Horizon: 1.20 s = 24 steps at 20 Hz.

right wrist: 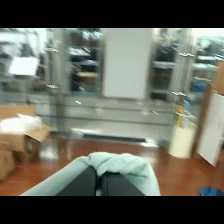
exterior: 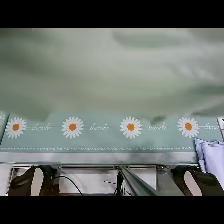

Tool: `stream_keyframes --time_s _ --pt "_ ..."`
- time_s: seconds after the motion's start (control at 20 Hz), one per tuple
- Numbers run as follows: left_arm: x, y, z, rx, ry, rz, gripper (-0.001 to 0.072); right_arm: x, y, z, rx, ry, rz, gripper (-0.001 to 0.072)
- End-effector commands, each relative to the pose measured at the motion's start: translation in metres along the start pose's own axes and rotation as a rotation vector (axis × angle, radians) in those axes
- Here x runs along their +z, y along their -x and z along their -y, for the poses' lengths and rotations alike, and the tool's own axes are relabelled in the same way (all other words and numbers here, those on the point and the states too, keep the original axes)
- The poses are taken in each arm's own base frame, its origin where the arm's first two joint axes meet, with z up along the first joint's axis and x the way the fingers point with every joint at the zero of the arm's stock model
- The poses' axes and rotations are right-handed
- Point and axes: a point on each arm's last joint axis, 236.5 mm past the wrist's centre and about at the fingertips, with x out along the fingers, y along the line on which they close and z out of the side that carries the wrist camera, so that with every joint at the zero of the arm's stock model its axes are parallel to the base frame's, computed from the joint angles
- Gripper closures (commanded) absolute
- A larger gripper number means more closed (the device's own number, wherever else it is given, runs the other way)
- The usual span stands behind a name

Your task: Fold the shirts.

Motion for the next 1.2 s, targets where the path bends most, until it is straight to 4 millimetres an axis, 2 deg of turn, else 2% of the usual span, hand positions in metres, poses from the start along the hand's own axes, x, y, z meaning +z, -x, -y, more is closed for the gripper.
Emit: stream_keyframes --time_s 0.0,0.15,0.25,0.3,0.45,0.6,0.7,0.75,0.8,0.95,1.05,1.15 --pt "-0.017 0.046 -0.004 0.171 0.014 -0.061 0.0682 -0.02 0.045 0.009 -0.096 -0.008 -0.097 0.0682" --pt "-0.07 0.053 -0.002 0.165 0.04 -0.288 0.0682 -0.05 0.058 0.009 -0.108 -0.019 -0.236 0.0682" --pt "-0.1 0.057 -0.008 0.172 0.057 -0.426 0.0682 -0.09 0.061 0.016 -0.129 -0.019 -0.421 0.0682" --pt "-0.115 0.054 -0.013 0.163 0.062 -0.487 0.0683 -0.119 0.062 0.018 -0.118 -0.01 -0.568 0.0683" --pt "-0.179 0.043 -0.034 0.139 0.152 -0.702 0.0683 -0.151 0.028 0.015 -0.044 -0.048 -0.697 0.0683" --pt "-0.256 0.027 -0.056 0.115 0.296 -0.869 0.0683 -0.211 -0.018 0.032 -0.025 -0.082 -0.918 0.0683" --pt "-0.302 0.012 -0.054 0.026 0.419 -0.953 0.0683 -0.259 -0.056 0.045 -0.001 -0.109 -1.074 0.0683" --pt "-0.318 0.001 -0.051 -0.026 0.478 -0.963 0.0683 -0.281 -0.079 0.05 0.013 -0.129 -1.128 0.0683" --pt "-0.332 -0.013 -0.055 -0.045 0.544 -0.961 0.0683 -0.3 -0.1 0.052 0.043 -0.144 -1.164 0.0683" --pt "-0.363 -0.045 -0.085 -0.018 0.639 -0.983 0.0683 -0.348 -0.158 0.05 0.132 -0.205 -1.199 0.0683" --pt "-0.374 -0.074 -0.104 -0.029 0.616 -0.963 0.0683 -0.36 -0.198 0.048 0.157 -0.247 -1.124 0.0682" --pt "-0.381 -0.108 -0.12 -0.016 0.602 -0.911 0.0682 -0.36 -0.239 0.051 0.156 -0.284 -0.994 0.0683"
